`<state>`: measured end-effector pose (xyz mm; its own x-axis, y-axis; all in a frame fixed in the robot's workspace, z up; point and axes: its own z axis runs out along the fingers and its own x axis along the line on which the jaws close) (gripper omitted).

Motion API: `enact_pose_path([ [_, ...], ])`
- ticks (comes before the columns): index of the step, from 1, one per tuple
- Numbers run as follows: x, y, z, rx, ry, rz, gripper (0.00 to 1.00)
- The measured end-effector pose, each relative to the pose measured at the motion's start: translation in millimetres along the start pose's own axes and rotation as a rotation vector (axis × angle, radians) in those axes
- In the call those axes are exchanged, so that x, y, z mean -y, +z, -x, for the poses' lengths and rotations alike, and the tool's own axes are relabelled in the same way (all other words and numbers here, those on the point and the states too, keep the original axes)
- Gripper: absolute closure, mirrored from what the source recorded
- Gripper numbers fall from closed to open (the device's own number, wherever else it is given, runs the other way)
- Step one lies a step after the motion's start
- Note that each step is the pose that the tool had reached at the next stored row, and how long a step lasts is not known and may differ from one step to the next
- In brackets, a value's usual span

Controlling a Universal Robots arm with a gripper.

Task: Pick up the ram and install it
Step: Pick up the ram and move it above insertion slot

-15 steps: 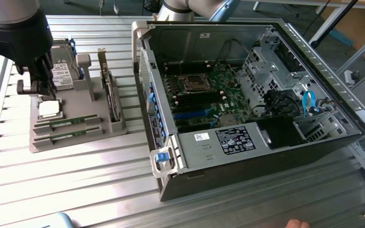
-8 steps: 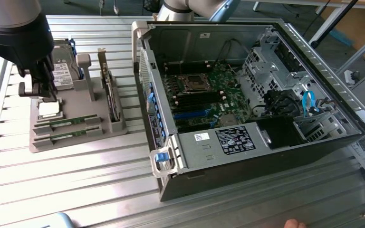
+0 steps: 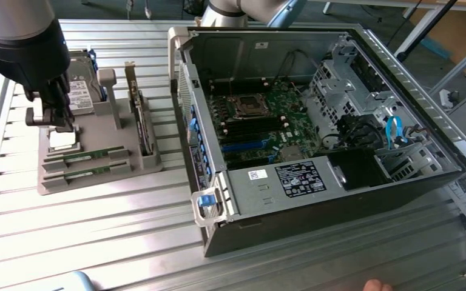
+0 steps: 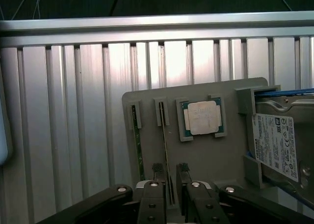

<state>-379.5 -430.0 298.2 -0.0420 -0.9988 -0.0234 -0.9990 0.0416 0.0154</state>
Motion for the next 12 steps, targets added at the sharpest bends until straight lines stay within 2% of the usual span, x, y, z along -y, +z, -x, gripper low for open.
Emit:
enact_pose_path([
  [12,0.1,7.9,-0.2,0.0000,0.000,0.0000,0.76],
])
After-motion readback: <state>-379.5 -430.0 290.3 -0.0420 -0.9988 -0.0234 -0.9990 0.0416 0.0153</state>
